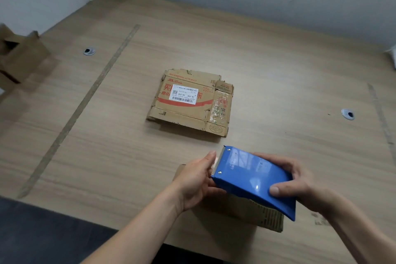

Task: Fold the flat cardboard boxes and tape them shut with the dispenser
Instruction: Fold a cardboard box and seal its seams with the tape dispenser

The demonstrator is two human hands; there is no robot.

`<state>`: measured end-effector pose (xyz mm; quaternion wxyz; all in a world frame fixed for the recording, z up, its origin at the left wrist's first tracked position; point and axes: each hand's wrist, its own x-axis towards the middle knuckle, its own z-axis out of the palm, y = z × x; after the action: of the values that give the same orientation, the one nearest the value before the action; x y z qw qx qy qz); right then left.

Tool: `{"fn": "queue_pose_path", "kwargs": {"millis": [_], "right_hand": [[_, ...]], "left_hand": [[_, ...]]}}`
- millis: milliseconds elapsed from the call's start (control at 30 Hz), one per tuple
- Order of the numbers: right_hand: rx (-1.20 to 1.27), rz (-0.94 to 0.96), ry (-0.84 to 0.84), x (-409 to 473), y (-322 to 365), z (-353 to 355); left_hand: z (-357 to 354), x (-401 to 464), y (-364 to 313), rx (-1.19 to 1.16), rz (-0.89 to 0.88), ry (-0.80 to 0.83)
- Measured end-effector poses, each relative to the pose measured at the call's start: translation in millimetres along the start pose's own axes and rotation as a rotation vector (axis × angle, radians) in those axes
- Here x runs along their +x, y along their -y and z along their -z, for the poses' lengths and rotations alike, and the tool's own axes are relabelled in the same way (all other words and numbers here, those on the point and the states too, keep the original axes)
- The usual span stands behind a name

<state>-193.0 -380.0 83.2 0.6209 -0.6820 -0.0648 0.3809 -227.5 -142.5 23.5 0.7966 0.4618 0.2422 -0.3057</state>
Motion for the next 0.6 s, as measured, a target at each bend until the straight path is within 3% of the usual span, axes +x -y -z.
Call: {"fn": "queue_pose_path", "kwargs": {"millis": [333,533,600], "right_hand": [[-0.05,-0.02,-0.009,7,1,-2],[-0.093,-0.065,0.01,5,1,-9],[-0.141,-0.087,0.031,2,2,-12]], "left_hand": [[6,7,-2,0.127,-0.111,-0.093],[7,-4,-2,0.598,-0.248,-0.326],[8,-9,1,0.609,-0.276,-0.402]]}}
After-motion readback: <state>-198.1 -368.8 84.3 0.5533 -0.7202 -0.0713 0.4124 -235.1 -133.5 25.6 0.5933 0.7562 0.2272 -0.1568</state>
